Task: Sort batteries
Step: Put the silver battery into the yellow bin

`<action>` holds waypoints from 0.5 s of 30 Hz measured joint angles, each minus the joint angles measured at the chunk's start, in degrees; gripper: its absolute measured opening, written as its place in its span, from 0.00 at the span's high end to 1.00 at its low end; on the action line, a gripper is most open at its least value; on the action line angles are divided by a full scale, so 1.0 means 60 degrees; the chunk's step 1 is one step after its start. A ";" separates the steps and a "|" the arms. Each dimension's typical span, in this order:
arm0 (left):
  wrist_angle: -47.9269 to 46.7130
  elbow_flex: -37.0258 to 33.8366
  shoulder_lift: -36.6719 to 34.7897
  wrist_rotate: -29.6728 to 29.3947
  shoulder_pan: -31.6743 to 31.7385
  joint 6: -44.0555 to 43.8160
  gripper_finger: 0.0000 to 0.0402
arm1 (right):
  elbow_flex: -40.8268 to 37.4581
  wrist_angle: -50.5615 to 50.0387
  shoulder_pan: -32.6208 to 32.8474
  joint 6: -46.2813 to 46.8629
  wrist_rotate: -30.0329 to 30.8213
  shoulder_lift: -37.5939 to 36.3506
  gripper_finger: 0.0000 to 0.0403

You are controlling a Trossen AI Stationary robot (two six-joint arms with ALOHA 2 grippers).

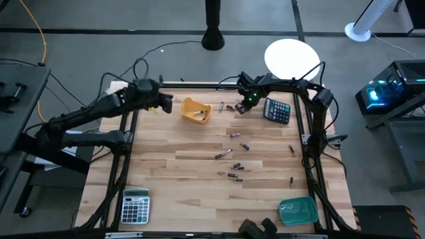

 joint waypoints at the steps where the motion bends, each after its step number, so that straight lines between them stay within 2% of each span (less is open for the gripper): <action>1: -0.0349 -0.0186 0.0005 -0.0624 -0.0188 -0.0515 1.00 | 0.0023 -0.0046 0.0044 -0.0030 -0.0183 -0.0125 0.94; 5: -0.1112 -0.0964 0.0005 -0.1653 -0.0973 -0.2845 1.00 | 0.0491 0.0658 0.0500 -0.0207 -0.0824 -0.0831 0.96; 10: -0.0959 -0.2241 0.0055 -0.2590 -0.1729 -0.5482 1.00 | 0.1175 0.2042 0.1375 0.0060 -0.1497 -0.0881 0.96; 15: 0.0520 -0.3558 0.0452 -0.2466 -0.1818 -0.6967 1.00 | 0.1695 0.3686 0.2107 0.1209 -0.1900 -0.0529 0.96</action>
